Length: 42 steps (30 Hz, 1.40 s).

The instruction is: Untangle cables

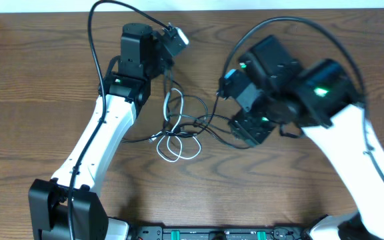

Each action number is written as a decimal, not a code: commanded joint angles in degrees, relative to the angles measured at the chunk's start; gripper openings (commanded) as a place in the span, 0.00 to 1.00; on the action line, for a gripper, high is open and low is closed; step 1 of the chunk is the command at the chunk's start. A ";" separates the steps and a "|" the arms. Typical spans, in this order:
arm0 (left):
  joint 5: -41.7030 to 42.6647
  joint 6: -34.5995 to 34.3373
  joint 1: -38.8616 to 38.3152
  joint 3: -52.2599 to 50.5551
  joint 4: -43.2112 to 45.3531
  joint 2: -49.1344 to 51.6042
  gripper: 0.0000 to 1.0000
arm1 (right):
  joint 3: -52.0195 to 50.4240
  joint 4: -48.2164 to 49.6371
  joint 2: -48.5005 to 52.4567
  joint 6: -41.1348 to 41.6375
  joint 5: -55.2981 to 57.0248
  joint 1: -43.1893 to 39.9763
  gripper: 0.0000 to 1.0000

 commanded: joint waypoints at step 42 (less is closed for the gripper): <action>12.48 19.54 6.10 0.20 -41.92 -1.09 0.72 | -1.51 13.05 12.46 1.75 3.41 8.35 0.99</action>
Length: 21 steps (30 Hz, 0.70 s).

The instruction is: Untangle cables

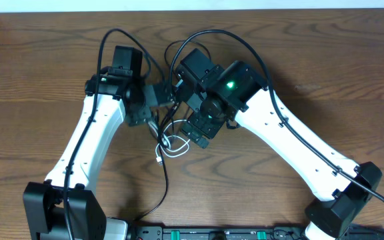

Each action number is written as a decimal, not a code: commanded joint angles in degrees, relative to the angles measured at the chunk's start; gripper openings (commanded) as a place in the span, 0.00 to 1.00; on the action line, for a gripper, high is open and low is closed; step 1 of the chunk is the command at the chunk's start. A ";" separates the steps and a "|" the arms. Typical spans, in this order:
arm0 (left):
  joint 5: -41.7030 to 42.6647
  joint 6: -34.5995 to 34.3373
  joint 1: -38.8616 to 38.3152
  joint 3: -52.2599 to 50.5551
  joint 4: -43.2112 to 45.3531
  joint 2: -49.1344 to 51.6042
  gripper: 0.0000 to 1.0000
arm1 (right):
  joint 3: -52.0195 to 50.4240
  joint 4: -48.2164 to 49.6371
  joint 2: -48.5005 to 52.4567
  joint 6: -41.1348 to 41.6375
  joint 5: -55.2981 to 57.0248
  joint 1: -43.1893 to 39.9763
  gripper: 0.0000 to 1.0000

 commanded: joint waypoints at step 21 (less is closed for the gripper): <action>-36.15 -10.75 1.42 0.37 18.10 -0.79 0.93 | -0.07 0.92 0.02 0.59 1.79 -0.02 0.99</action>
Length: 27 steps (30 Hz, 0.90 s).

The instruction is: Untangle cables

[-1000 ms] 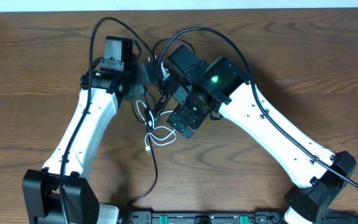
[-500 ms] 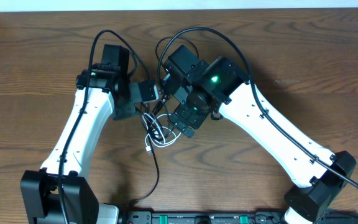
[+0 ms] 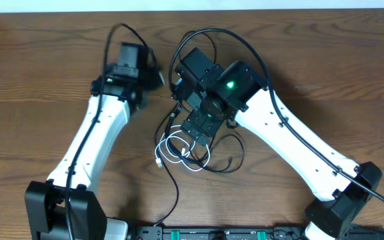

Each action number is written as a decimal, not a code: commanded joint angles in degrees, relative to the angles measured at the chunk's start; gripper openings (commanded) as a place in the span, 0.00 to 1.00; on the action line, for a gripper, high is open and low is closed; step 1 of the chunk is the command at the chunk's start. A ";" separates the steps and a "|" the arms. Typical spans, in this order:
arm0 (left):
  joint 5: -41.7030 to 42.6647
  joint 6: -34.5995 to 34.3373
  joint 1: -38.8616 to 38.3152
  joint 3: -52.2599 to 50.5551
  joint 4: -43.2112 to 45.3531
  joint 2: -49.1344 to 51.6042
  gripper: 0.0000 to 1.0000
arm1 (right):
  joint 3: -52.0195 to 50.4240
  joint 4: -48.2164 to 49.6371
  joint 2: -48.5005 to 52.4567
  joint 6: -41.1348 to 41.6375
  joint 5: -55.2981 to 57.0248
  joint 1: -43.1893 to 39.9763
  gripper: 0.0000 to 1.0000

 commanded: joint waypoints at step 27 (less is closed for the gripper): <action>6.56 -57.18 11.17 0.33 6.97 -0.79 0.78 | -30.75 32.39 0.04 -16.72 5.64 10.58 0.99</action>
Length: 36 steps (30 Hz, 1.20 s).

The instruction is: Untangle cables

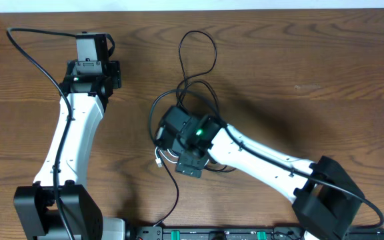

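A tangle of thin black cables (179,100) and a white cable (161,157) lies mid-table. One black loop (199,47) reaches toward the far edge, and one black strand (176,193) runs to the near edge. My right gripper (192,163) hangs directly over the near part of the tangle and hides it; its jaws are not readable from above. My left gripper (107,75) sits at the far left, well away from the cables, pointing down with its fingers hidden under the wrist.
The brown wooden table (325,73) carries only the cables. A black unit with green connectors (219,234) lines the near edge. The left arm's own cable (32,50) arcs over the far-left corner.
My left gripper has moved from beside the tangle to the far left. The right wrist has shifted nearer and slightly left over the tangle. The black loop now lies uncovered toward the far edge.
At first the grippers flanked the tangle, left behind it and right to its right. Then both met over the cables at mid-table. After that the left stood behind the tangle while the right stayed on it. Now the left stands far off and the right still covers the tangle.
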Each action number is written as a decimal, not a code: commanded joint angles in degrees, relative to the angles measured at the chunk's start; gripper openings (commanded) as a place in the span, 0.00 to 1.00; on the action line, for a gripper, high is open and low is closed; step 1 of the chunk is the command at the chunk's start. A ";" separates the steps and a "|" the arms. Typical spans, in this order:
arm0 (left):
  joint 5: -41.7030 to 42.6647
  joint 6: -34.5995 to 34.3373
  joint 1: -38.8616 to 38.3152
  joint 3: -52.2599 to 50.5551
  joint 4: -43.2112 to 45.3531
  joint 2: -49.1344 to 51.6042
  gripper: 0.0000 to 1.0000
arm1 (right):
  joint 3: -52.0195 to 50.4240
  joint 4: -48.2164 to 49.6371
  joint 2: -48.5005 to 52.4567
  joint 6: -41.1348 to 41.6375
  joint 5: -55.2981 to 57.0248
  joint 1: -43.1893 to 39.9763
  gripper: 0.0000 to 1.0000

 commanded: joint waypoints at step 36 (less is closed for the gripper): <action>0.52 -1.77 0.02 0.28 -1.64 -0.74 0.79 | 0.07 14.99 11.54 -0.52 4.96 -1.11 0.01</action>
